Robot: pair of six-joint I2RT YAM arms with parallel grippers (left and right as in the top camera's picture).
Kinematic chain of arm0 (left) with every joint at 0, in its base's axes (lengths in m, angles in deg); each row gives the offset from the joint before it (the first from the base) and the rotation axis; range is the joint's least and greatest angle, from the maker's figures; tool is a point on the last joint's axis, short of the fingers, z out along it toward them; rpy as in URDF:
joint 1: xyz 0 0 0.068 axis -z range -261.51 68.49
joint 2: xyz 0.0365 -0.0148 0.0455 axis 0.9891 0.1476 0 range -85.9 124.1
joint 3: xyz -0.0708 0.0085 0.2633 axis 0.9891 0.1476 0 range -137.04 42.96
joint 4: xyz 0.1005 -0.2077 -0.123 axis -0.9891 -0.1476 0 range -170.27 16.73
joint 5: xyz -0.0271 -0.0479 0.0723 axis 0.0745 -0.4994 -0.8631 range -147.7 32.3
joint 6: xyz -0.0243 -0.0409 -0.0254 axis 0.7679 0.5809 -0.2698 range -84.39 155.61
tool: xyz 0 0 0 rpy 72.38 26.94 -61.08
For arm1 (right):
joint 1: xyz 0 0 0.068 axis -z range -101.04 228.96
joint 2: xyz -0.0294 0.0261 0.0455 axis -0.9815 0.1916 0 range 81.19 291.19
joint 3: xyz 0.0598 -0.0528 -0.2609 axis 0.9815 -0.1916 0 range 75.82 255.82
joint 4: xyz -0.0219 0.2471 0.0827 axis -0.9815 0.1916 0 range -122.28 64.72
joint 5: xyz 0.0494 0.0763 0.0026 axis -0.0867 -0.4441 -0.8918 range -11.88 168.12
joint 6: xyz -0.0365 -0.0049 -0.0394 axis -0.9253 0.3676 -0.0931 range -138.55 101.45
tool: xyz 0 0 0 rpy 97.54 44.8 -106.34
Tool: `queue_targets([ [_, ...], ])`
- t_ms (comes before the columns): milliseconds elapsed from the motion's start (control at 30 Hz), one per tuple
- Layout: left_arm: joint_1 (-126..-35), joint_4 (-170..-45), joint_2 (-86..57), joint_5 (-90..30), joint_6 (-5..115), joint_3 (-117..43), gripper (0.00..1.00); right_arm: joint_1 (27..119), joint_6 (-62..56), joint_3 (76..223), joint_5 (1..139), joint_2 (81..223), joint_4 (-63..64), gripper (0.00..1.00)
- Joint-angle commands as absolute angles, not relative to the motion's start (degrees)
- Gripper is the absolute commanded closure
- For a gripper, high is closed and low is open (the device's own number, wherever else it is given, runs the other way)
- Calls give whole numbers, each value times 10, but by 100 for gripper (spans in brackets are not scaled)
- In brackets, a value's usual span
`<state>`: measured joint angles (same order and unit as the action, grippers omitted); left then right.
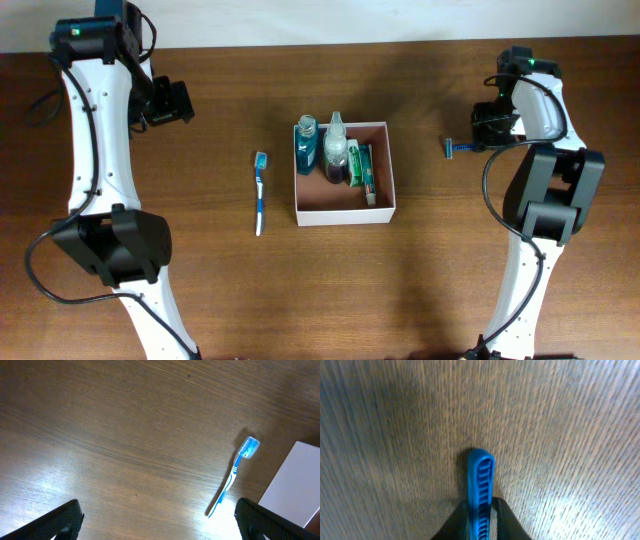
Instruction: Pack container
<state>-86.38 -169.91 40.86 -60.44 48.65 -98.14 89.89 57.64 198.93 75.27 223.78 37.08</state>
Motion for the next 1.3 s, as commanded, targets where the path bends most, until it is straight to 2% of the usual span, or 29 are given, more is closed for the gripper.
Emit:
queue_targets([
  [0, -866, -1700, 397, -600, 488, -977, 1, 900, 565, 2000, 732, 2248, 373, 91],
  [200, -866, -1700, 397, -600, 488, -977, 1, 900, 532, 2031, 725, 2246, 380, 96],
  [533, -866, -1700, 397, -600, 488, -977, 1, 900, 504, 2062, 697, 2243, 398, 96],
  [700, -866, -1700, 397, -600, 488, -977, 1, 899, 396, 2143, 663, 2241, 423, 96],
  [1000, -866, -1700, 397, -600, 488, -977, 1, 877, 159, 2336, 661, 2234, 573, 96],
  [1267, -866, -1700, 397, -600, 488, -977, 1, 817, 11, 2404, 645, 2229, 651, 96],
])
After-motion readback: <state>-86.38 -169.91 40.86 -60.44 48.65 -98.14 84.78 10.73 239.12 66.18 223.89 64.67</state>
